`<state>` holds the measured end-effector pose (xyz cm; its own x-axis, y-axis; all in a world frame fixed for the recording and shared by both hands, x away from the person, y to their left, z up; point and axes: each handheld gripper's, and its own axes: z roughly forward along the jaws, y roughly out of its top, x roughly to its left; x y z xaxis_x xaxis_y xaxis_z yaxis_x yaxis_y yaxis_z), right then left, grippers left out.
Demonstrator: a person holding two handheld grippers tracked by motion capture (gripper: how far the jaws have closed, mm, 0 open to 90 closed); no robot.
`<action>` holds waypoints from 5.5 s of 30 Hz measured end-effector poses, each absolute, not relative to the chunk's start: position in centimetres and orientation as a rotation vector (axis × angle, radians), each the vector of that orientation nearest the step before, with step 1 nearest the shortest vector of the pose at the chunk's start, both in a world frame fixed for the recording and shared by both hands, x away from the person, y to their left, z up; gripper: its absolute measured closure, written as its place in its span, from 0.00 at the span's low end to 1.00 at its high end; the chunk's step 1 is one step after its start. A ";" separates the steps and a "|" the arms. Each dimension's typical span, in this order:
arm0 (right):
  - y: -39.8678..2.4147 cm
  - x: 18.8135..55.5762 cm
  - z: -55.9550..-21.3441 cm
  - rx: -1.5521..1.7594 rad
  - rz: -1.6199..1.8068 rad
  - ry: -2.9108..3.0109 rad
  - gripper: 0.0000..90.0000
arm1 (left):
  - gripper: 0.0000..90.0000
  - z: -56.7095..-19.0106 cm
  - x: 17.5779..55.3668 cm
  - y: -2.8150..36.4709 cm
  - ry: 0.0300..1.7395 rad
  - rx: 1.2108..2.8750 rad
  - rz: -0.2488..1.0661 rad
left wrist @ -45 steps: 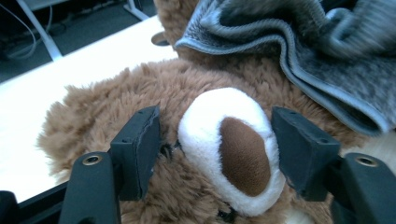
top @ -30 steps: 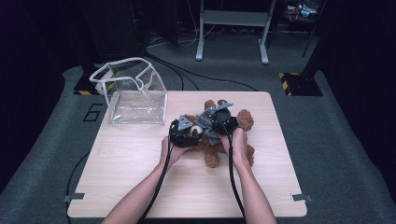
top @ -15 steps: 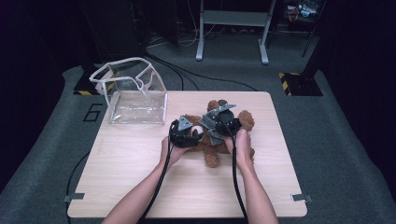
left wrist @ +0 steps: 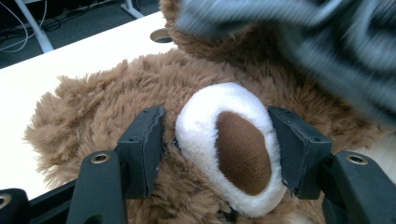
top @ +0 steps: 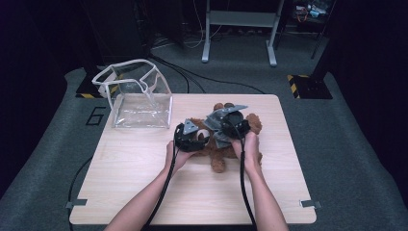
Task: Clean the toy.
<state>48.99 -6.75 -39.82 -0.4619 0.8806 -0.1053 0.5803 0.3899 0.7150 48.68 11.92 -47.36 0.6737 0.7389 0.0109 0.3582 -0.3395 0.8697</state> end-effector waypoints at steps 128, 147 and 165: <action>-7.3 49.6 -41.9 1.303 0.789 2.176 0.87 | 0.54 -47.4 49.4 12.1 0.860 1.966 0.504; -9.4 46.1 -40.4 1.279 0.848 2.096 0.87 | 0.54 -47.3 49.6 12.1 0.868 1.970 0.498; -11.1 45.1 -43.1 1.342 0.856 2.137 0.87 | 0.54 -47.3 49.9 12.2 0.872 1.964 0.474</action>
